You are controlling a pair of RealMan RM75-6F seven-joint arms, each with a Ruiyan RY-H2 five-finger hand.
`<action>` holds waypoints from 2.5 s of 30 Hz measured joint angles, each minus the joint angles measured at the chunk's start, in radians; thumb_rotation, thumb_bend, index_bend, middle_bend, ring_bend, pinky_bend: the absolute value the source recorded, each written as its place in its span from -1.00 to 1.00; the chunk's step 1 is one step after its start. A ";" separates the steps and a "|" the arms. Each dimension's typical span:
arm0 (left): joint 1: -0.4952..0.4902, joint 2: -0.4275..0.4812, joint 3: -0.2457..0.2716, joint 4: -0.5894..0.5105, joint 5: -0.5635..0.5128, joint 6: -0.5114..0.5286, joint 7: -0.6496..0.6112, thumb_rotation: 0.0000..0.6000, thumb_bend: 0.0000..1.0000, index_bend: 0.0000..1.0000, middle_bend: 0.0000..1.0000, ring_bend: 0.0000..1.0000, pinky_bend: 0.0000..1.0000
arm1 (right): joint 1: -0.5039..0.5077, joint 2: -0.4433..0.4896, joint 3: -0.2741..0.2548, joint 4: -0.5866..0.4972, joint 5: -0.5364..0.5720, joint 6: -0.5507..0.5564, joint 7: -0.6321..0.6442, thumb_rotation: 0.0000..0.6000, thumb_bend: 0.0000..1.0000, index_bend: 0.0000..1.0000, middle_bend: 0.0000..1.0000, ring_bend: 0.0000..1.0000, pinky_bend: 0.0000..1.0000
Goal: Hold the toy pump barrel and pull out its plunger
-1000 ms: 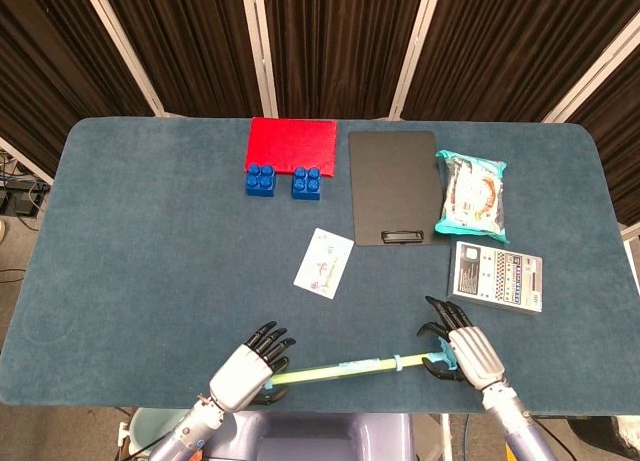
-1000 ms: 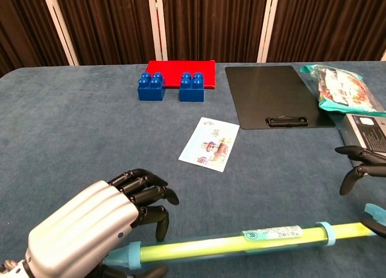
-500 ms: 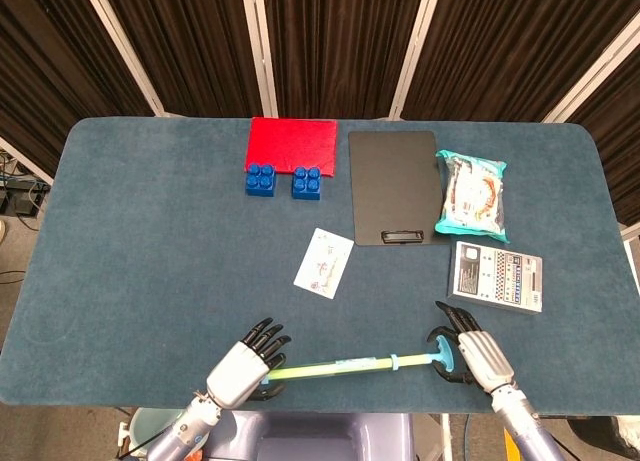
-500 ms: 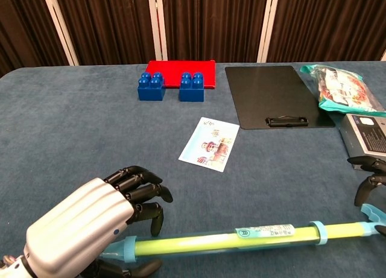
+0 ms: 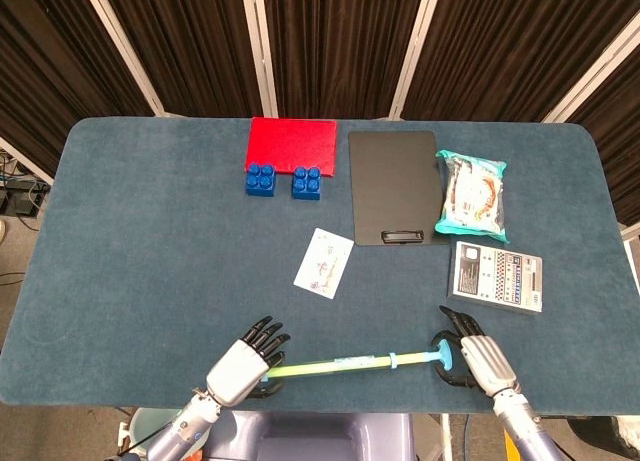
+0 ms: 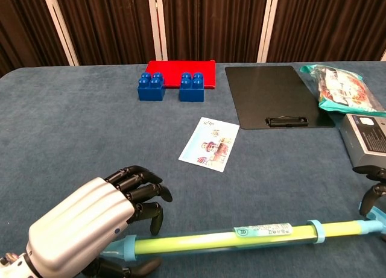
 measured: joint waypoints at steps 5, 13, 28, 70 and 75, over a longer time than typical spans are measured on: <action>0.000 -0.001 0.006 0.004 0.004 0.003 -0.006 1.00 0.03 0.38 -0.48 -0.69 -0.70 | 0.001 0.002 -0.003 0.000 0.013 -0.024 0.052 1.00 -0.10 -0.15 -0.99 -1.00 -1.00; 0.000 -0.004 0.007 0.012 0.006 0.012 -0.015 1.00 0.03 0.38 -0.48 -0.69 -0.70 | 0.015 0.020 -0.016 -0.010 0.020 -0.075 0.141 1.00 -0.03 0.04 -0.94 -1.00 -1.00; 0.003 0.003 0.004 0.017 0.005 0.028 -0.017 1.00 0.03 0.38 -0.48 -0.69 -0.70 | 0.014 0.032 -0.014 -0.025 0.019 -0.067 0.148 1.00 0.12 0.48 -0.75 -1.00 -1.00; 0.032 0.242 0.048 -0.231 0.120 0.176 0.043 1.00 0.03 0.38 -0.47 -0.69 -0.70 | 0.064 0.230 0.146 -0.119 0.142 -0.054 0.150 1.00 0.06 0.58 -0.66 -1.00 -1.00; 0.041 0.264 0.052 -0.244 0.136 0.189 0.042 1.00 0.03 0.38 -0.47 -0.69 -0.70 | 0.076 0.239 0.167 -0.118 0.173 -0.076 0.143 1.00 0.05 0.58 -0.66 -1.00 -1.00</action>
